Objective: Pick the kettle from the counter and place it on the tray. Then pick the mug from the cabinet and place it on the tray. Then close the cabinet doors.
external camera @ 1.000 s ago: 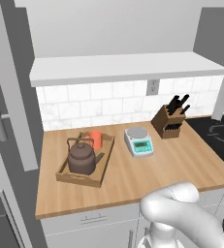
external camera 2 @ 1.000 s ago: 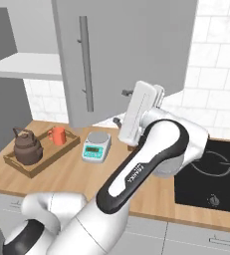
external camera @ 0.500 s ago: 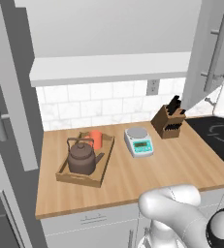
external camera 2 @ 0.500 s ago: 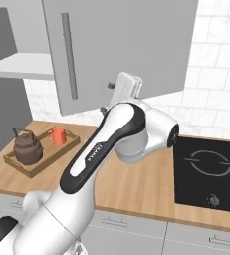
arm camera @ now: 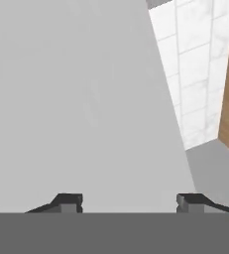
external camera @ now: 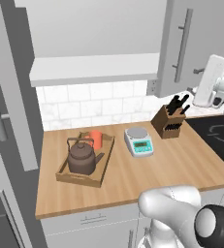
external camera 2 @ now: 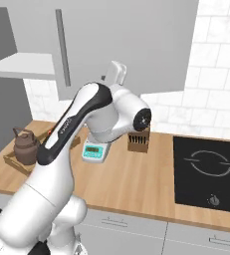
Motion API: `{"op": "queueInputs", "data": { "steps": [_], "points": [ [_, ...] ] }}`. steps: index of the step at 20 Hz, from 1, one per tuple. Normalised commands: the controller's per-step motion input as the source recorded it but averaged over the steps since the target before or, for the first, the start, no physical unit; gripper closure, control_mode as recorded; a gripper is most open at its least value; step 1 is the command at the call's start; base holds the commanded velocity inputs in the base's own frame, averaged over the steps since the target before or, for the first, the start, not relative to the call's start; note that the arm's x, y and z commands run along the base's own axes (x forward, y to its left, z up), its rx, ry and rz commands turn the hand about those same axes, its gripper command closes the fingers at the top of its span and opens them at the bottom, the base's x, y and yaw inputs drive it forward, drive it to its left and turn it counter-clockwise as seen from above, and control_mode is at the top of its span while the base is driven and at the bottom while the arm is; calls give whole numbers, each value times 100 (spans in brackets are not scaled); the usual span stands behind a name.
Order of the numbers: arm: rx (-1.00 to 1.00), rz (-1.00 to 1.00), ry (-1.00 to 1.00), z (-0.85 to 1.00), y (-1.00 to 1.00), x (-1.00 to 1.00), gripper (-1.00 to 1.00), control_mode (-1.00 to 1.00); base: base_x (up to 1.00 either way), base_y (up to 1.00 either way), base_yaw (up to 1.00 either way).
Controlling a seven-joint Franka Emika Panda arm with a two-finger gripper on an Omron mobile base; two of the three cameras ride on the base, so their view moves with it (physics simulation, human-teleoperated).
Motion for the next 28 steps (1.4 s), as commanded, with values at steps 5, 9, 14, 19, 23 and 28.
{"op": "queueInputs", "data": {
  "steps": [5,9,14,19,23,28],
  "points": [
    [-3,-17,10,0,24,91,-100,-100,0,0,0],
    [-2,-17,8,0,18,87,-100,-100,0,0,0],
    [-1,-16,8,0,11,86,-100,-100,0,0,0],
    [-1,-14,4,0,4,64,-100,-100,0,0,0],
    [-2,-4,-1,-5,0,-43,-100,-100,0,0,0],
    [-1,0,-2,6,5,-100,-100,-100,0,0,0]
  ]
}}
